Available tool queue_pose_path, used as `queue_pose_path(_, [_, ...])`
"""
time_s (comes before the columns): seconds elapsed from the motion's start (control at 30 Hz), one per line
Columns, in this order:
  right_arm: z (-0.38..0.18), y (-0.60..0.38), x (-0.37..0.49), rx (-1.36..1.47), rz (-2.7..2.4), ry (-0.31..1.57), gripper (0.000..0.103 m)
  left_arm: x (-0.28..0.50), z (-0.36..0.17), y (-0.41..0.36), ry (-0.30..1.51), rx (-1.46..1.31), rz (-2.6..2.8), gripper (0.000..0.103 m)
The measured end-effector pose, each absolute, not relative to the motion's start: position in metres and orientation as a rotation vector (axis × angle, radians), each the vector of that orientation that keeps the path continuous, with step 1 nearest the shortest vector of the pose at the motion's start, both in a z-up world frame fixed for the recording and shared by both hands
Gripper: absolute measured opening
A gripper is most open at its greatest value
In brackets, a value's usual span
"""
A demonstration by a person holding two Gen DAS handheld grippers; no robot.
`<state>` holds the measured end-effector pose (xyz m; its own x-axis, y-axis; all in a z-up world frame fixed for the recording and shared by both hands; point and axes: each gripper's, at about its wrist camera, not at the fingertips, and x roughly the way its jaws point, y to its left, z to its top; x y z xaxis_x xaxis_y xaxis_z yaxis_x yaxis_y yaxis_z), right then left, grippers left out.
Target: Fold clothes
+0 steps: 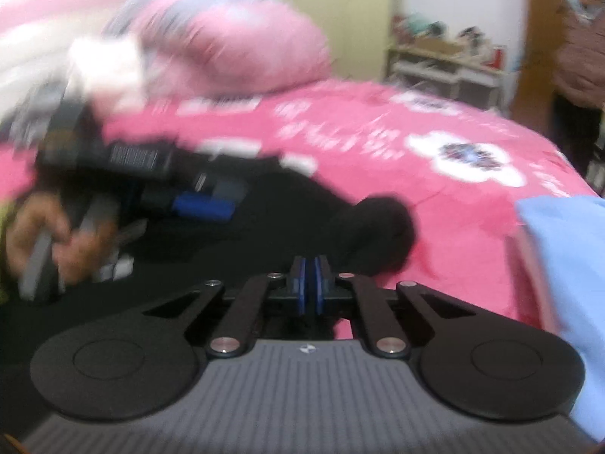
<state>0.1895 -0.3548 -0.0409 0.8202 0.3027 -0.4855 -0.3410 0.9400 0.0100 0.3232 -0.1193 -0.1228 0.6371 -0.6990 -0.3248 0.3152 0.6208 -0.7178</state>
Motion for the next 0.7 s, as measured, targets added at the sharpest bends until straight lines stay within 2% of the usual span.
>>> queue_pose_path(0.17, [-0.031,-0.401,0.172,0.171,0.12,0.395,0.003,0.324,-0.123,-0.12,0.639,-0.668,-0.631,0.053])
queue_pose_path(0.27, [-0.042,-0.423,0.164,0.308,0.006,0.393,0.003,0.323,-0.123,-0.12,0.64,-0.668,-0.632,0.053])
queue_pose_path(0.4, [-0.053,-0.409,0.163,0.26,0.11,0.432,0.006,0.323,-0.123,-0.12,0.64,-0.667,-0.632,0.053])
queue_pose_path(0.47, [-0.052,-0.385,0.166,0.142,0.185,0.447,0.007,0.323,-0.123,-0.119,0.64,-0.668,-0.633,0.053])
queue_pose_path(0.6, [-0.054,-0.34,0.18,-0.102,0.299,0.484,0.025,0.323,-0.123,-0.119,0.64,-0.669,-0.634,0.053])
queue_pose_path(0.7, [-0.062,-0.321,0.192,-0.243,0.323,0.52,0.025,0.323,-0.123,-0.119,0.64,-0.67,-0.635,0.053])
